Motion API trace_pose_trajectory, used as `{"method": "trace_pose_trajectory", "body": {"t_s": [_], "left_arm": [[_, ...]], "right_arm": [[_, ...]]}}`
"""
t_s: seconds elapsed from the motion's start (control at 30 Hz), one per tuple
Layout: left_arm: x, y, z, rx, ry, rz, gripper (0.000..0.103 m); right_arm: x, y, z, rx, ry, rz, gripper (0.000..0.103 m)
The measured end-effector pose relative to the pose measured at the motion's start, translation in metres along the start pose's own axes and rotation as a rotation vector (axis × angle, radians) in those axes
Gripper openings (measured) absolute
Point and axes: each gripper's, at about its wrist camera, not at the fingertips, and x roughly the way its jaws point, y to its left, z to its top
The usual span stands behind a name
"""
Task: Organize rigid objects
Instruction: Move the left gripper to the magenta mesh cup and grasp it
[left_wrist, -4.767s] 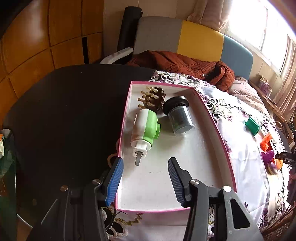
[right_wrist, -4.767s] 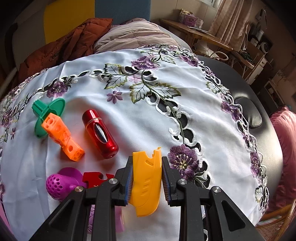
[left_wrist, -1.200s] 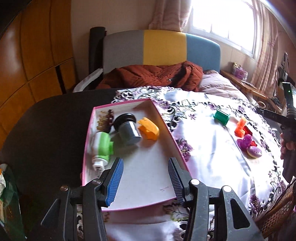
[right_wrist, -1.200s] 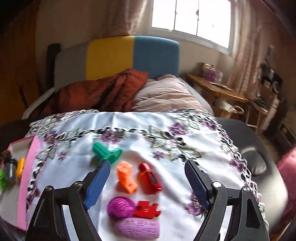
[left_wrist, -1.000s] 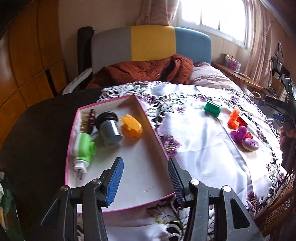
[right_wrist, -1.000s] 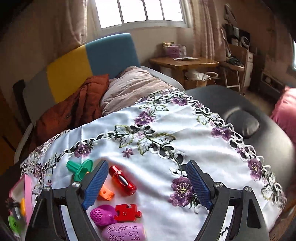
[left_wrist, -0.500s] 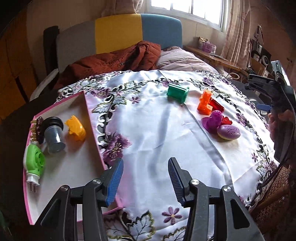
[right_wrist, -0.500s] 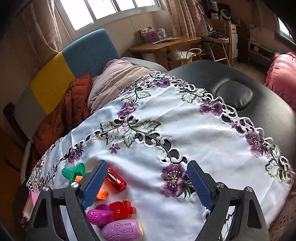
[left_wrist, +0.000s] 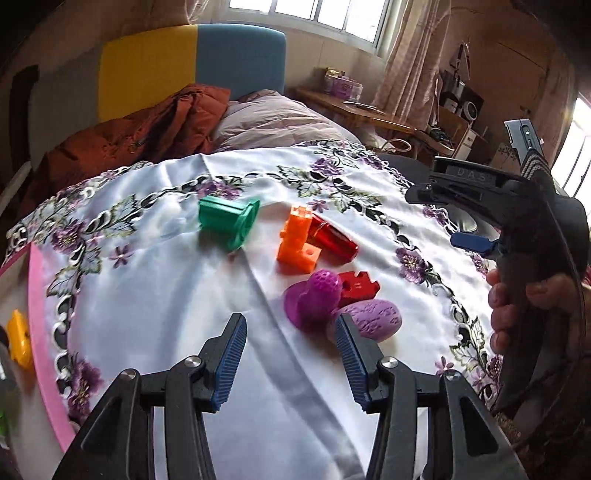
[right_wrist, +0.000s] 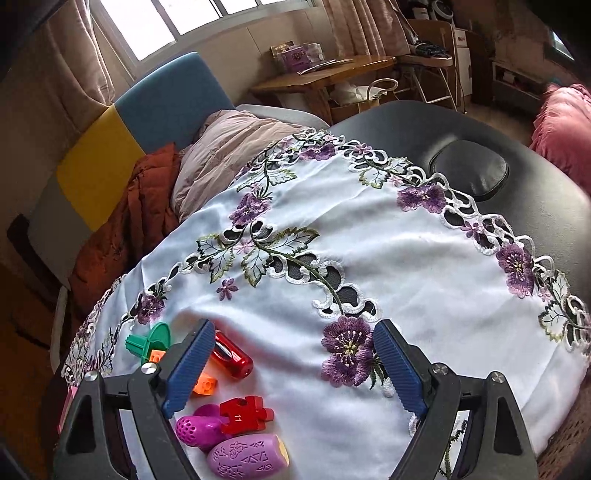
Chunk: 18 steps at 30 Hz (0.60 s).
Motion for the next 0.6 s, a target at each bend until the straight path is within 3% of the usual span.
{"method": "trace_pose_trajectory", "body": {"t_s": [0.2, 0.33, 0.37, 0.4, 0.43, 0.6], "left_arm": [[0.046, -0.015, 0.019, 0.018, 0.06, -0.015, 0.051], [0.073, -0.012, 0.022, -0.029, 0.113, -0.04, 0.051], [0.079, -0.009, 0.021, -0.047, 0.124, -0.047, 0.048], [0.082, -0.006, 0.02, -0.061, 0.133, -0.07, 0.038], [0.081, -0.002, 0.019, -0.078, 0.12, -0.1, 0.037], [0.054, 0.023, 0.008, -0.107, 0.067, -0.044, 0.032]], "right_arm": [[0.003, -0.003, 0.0, 0.02, 0.019, 0.015, 0.088], [0.006, -0.002, 0.0, 0.017, 0.029, 0.019, 0.089], [0.007, -0.002, 0.0, 0.016, 0.031, 0.019, 0.089], [0.008, -0.002, 0.0, 0.015, 0.033, 0.017, 0.089], [0.008, -0.002, 0.0, 0.012, 0.035, 0.017, 0.089], [0.013, 0.002, -0.002, -0.012, 0.058, 0.019, 0.089]]}}
